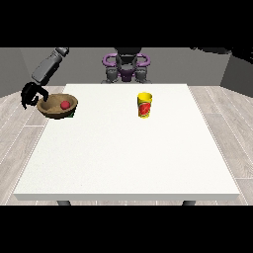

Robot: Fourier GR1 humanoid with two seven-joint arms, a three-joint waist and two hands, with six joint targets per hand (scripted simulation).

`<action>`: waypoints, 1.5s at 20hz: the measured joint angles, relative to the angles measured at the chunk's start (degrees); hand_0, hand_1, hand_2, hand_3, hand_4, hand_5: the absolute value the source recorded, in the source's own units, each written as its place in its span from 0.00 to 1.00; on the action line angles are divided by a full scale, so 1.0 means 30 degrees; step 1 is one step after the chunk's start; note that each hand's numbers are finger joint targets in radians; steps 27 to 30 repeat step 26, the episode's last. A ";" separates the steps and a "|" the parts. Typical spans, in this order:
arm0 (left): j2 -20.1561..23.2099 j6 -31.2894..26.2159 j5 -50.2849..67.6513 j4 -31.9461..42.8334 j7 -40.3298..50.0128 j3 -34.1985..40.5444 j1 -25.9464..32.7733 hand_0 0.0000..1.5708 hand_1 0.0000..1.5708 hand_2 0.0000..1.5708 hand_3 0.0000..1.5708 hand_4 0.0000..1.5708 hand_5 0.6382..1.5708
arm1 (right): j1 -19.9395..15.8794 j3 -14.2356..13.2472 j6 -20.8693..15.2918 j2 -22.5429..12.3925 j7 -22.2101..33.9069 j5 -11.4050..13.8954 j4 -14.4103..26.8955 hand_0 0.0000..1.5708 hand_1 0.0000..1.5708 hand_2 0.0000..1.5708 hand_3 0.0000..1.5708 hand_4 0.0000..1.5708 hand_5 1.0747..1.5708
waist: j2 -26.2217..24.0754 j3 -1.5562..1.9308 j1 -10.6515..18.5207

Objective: Pick the cup and pour the ball into the bowl, then pick the bowl and place it on the pad

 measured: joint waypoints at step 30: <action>-0.0925 0.0909 0.1280 -0.0427 0.3295 -0.2064 0.0447 0.00 0.00 0.00 0.00 0.63 1.00 | -0.1374 0.0668 0.0166 -0.0958 0.5108 0.0191 0.1594 0.00 0.00 0.00 0.00 0.45 0.29 | -0.5647 -0.0023 -0.0456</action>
